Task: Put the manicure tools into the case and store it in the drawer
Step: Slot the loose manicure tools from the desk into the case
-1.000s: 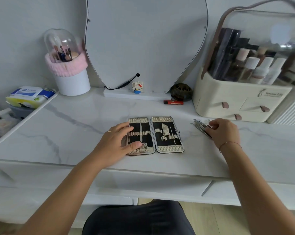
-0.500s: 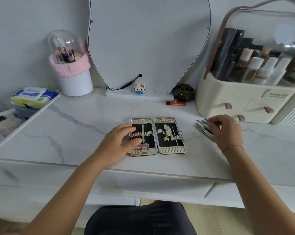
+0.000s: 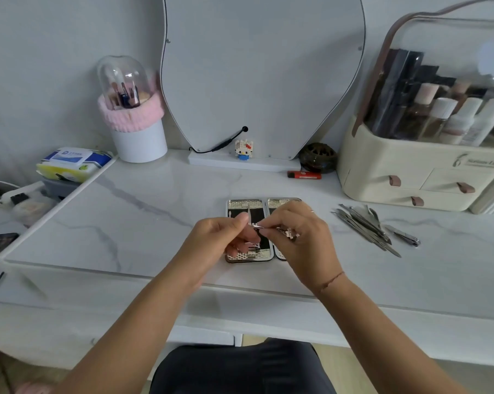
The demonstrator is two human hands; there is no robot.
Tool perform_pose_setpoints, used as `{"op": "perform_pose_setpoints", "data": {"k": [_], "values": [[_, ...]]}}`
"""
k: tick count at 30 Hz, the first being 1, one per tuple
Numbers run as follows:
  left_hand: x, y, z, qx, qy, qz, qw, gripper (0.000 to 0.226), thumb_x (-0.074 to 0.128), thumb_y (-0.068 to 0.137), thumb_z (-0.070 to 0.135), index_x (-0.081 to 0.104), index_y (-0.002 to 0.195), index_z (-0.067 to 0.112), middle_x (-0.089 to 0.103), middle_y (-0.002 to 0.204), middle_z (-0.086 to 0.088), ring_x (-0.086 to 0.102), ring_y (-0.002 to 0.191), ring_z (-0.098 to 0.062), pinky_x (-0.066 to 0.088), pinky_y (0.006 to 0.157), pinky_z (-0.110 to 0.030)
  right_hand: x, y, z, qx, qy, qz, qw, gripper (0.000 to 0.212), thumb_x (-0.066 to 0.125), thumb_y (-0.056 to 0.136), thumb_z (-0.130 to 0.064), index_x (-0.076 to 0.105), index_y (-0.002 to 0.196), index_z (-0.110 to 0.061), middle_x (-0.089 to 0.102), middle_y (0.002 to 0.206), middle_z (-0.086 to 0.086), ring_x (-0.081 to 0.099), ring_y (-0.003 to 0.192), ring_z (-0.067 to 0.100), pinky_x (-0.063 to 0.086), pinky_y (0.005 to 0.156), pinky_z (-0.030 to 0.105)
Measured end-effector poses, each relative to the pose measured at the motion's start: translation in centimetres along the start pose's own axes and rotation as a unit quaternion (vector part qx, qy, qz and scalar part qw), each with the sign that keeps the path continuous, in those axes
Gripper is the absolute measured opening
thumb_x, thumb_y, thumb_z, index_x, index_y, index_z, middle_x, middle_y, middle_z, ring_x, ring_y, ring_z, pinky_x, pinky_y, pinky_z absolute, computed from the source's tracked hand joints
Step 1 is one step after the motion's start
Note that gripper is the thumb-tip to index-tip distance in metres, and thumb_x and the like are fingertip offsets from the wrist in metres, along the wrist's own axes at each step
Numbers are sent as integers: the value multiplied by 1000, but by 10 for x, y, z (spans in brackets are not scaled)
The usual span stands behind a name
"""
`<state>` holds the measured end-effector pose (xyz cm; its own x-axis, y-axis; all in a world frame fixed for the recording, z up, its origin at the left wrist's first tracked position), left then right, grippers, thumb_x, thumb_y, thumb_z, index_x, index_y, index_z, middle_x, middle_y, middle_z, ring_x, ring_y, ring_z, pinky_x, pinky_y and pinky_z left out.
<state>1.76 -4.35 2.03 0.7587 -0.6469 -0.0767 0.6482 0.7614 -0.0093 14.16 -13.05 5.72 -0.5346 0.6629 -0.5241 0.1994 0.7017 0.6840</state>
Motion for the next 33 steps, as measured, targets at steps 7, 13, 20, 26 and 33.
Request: {"op": "perform_pose_setpoints", "data": {"k": [7, 13, 20, 26, 33], "values": [[-4, -5, 0, -61, 6, -9, 998, 44, 50, 94, 37, 70, 70, 7, 68, 68, -13, 46, 45, -12, 35, 42, -21, 3, -4, -12, -16, 35, 28, 999, 4, 71, 77, -12, 71, 78, -16, 61, 77, -7, 54, 76, 12, 47, 66, 28], [-4, -7, 0, -80, -47, -6, 996, 28, 56, 92, 18, 69, 73, 4, 64, 60, -7, 49, 45, -10, 37, 40, -20, -3, -6, -13, 23, 38, 68, 997, 13, 69, 79, -8, 64, 78, -21, 61, 76, -11, 53, 71, 6, 44, 63, 20], [-4, -8, 0, -7, 11, -7, 1000, 25, 54, 93, 14, 70, 78, 3, 65, 61, -3, 54, 54, -9, 46, 49, -21, 7, -8, 24, 339, 316, 80, 882, 16, 61, 88, -14, 60, 73, -10, 58, 58, -1, 48, 50, 6, 42, 49, 16], [-3, -10, 2, 26, 28, 14, 999, 19, 57, 92, 12, 72, 82, 5, 68, 65, -3, 57, 57, -11, 48, 54, -21, 23, -4, 23, 388, 372, -5, 843, 17, 58, 90, -19, 62, 74, -13, 64, 64, -2, 59, 56, 6, 44, 52, 17], [12, -16, 4, 36, 79, -45, 995, 11, 66, 86, 21, 73, 81, 13, 71, 71, 1, 61, 63, -8, 48, 60, -19, 28, 3, 12, 377, 400, 21, 835, 16, 60, 88, -15, 62, 77, -4, 60, 60, -2, 49, 49, 4, 42, 55, 20]]}}
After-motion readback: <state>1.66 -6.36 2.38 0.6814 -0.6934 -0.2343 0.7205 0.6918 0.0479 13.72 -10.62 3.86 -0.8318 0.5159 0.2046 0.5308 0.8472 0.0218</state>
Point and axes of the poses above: each hand's wrist, its own y-axis towards the middle knuckle, its own x-axis out of the palm, z = x × y, the point moved 6 cm from there along y, towards the middle knuckle
